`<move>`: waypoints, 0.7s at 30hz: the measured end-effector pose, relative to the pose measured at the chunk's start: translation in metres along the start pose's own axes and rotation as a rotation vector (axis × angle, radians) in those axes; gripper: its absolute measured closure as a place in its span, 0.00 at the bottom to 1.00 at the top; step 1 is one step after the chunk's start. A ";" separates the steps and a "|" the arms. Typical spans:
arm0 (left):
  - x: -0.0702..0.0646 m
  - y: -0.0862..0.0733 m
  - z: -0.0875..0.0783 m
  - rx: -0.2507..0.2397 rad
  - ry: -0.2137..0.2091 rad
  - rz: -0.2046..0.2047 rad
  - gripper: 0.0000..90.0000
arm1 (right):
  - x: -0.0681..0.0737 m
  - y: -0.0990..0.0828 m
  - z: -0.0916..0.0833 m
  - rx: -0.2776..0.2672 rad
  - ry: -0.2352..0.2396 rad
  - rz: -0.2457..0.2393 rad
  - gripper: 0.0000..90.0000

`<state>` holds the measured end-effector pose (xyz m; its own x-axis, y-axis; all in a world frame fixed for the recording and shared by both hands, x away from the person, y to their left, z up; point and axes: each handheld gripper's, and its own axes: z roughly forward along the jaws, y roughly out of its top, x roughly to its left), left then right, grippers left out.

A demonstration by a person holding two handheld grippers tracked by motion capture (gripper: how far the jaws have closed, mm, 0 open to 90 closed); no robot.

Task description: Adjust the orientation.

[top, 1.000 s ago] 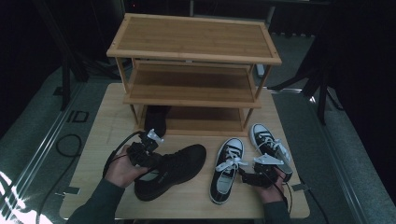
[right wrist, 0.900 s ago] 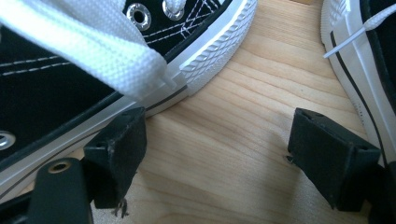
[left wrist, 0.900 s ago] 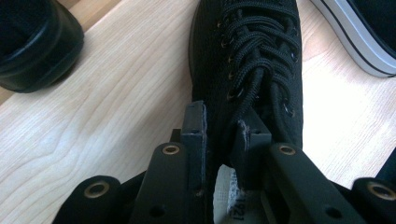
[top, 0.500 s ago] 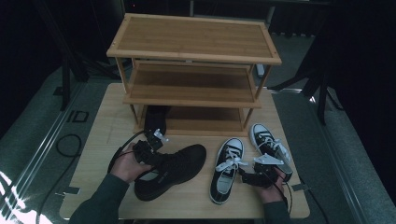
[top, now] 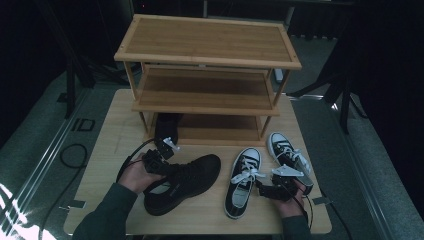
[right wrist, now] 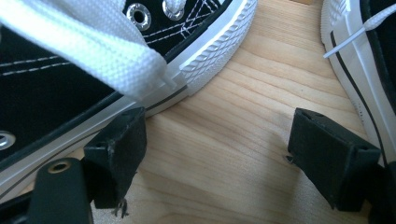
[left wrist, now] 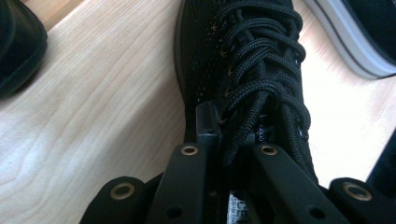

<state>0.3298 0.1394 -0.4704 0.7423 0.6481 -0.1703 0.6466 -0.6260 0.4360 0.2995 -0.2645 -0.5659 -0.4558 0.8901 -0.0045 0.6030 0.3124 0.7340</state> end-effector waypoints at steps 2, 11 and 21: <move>0.000 0.000 0.000 -0.006 -0.004 -0.002 0.97 | 0.000 0.000 0.000 0.000 0.000 0.000 0.22; 0.004 0.003 -0.004 -0.041 0.015 -0.045 0.97 | 0.000 0.000 0.000 0.000 0.000 -0.004 0.22; 0.008 0.008 -0.007 -0.103 0.063 -0.116 0.97 | 0.000 0.000 0.000 0.000 0.000 -0.003 0.22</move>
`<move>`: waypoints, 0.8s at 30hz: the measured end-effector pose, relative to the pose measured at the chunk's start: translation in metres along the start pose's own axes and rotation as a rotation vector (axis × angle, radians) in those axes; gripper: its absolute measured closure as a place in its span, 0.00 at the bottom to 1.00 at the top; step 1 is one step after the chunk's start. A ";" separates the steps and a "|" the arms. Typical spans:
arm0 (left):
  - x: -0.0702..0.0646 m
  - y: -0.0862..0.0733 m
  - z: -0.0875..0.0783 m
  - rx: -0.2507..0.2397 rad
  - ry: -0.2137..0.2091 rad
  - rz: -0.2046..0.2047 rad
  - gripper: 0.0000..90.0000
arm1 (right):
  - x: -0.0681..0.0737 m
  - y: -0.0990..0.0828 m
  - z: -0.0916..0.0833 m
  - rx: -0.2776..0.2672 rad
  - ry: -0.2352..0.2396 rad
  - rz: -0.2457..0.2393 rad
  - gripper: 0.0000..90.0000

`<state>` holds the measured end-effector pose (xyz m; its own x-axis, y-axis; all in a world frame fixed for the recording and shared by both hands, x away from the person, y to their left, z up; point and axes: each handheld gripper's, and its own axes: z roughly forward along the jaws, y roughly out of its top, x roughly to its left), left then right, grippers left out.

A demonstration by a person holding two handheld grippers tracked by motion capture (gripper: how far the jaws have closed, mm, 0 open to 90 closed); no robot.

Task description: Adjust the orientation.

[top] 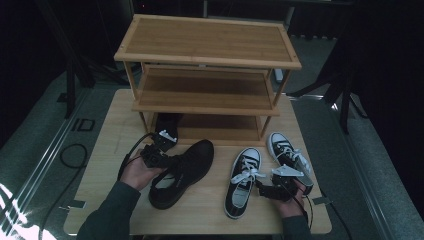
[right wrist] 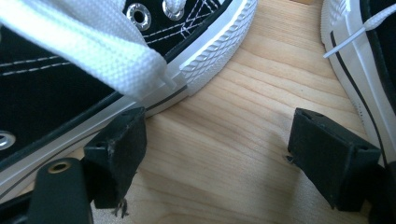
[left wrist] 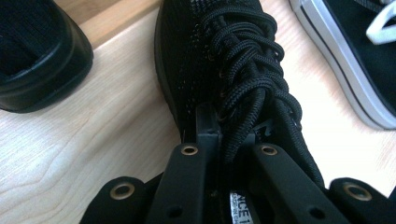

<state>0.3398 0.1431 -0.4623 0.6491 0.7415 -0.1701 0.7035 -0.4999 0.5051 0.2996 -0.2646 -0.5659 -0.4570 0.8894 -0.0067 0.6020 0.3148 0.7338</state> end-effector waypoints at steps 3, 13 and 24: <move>0.001 0.002 0.001 -0.015 -0.003 -0.028 0.97 | 0.000 0.000 0.000 0.001 0.001 0.002 0.22; 0.003 0.011 0.004 -0.072 0.012 -0.100 0.97 | 0.000 0.000 0.000 0.000 0.001 0.002 0.22; 0.008 0.027 0.014 -0.115 0.037 -0.177 0.97 | 0.000 0.000 0.000 0.000 0.001 0.002 0.22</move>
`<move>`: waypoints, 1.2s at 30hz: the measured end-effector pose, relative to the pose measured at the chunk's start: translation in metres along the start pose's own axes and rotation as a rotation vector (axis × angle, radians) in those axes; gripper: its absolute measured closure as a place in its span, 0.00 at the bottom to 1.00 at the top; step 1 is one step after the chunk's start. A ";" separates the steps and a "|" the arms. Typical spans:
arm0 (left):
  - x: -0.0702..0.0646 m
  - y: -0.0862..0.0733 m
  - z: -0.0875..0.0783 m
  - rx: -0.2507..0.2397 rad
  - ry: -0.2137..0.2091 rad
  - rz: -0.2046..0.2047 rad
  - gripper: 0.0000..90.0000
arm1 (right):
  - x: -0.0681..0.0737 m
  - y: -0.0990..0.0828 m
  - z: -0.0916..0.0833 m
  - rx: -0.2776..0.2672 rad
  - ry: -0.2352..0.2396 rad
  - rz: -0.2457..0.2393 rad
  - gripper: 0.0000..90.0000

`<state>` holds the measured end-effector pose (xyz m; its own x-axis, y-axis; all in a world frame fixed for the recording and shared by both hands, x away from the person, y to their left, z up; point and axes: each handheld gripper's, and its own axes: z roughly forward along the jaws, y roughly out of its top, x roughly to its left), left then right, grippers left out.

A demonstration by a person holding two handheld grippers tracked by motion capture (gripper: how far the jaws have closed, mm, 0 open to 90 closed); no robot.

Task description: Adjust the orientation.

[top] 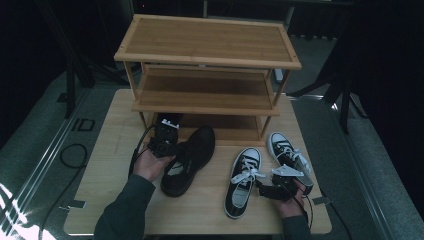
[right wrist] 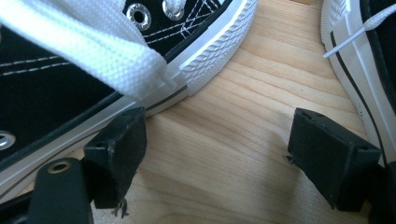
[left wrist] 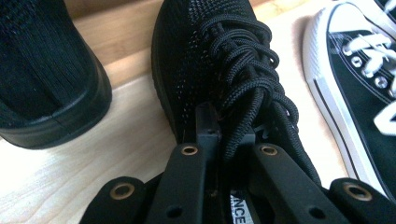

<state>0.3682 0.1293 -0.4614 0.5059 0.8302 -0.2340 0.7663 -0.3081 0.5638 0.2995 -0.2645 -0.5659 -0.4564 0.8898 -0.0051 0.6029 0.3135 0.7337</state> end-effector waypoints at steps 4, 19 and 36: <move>0.002 0.004 0.004 -0.018 0.007 -0.025 0.97 | 0.000 0.000 0.000 0.000 0.000 0.001 0.22; 0.010 0.018 0.019 -0.102 0.127 -0.134 0.97 | 0.000 0.000 0.000 0.000 0.000 0.000 0.22; 0.017 0.027 0.036 -0.219 0.300 -0.233 0.96 | 0.000 0.000 0.000 0.001 0.000 0.000 0.22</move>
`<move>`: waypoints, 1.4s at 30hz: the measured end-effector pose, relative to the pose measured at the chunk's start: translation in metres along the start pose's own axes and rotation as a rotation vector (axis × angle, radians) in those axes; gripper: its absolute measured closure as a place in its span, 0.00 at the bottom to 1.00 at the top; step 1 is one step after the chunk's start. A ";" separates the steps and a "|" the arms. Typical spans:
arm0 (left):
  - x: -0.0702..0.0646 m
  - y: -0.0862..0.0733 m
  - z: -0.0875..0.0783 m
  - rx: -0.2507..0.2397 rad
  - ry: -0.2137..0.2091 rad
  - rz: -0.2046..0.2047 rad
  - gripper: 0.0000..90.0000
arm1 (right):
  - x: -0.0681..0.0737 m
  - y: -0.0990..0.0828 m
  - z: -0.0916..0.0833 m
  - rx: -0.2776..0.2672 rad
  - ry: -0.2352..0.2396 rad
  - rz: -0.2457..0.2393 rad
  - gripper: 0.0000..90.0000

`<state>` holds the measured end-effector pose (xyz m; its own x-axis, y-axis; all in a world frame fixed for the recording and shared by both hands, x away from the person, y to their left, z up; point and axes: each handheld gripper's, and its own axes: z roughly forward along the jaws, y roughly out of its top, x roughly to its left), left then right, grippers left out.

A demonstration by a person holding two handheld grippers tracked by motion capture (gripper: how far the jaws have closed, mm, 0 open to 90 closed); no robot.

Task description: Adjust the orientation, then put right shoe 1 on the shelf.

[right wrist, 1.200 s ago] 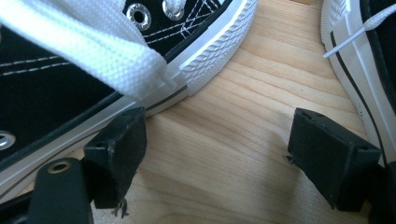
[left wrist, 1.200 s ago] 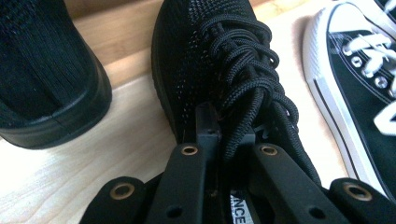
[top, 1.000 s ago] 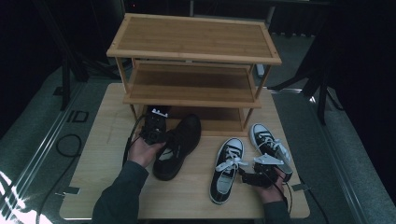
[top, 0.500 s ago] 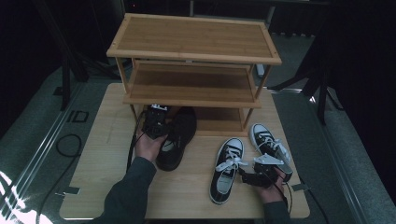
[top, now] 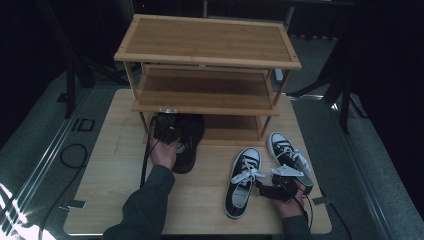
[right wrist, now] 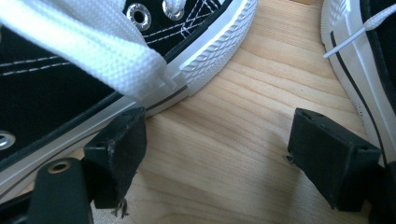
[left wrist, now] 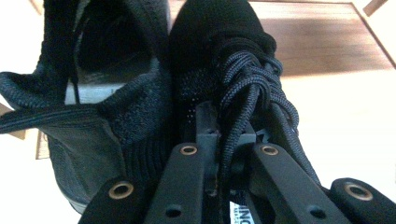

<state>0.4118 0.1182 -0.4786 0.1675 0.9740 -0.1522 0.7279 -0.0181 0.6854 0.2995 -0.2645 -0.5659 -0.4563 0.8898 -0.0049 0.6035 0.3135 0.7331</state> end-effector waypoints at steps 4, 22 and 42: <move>0.004 -0.002 -0.001 0.002 -0.007 0.016 0.88 | 0.000 0.000 0.000 0.000 0.000 0.000 0.22; 0.026 -0.024 -0.063 -0.065 -0.158 0.125 0.74 | 0.000 0.000 0.000 0.000 0.001 -0.001 0.22; 0.037 -0.085 -0.075 0.046 -0.193 0.224 0.97 | 0.000 0.000 0.000 -0.002 0.001 -0.002 0.22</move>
<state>0.3060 0.1726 -0.4892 0.4473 0.8839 -0.1364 0.6875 -0.2423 0.6846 0.2997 -0.2647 -0.5660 -0.4584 0.8887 -0.0058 0.6012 0.3150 0.7344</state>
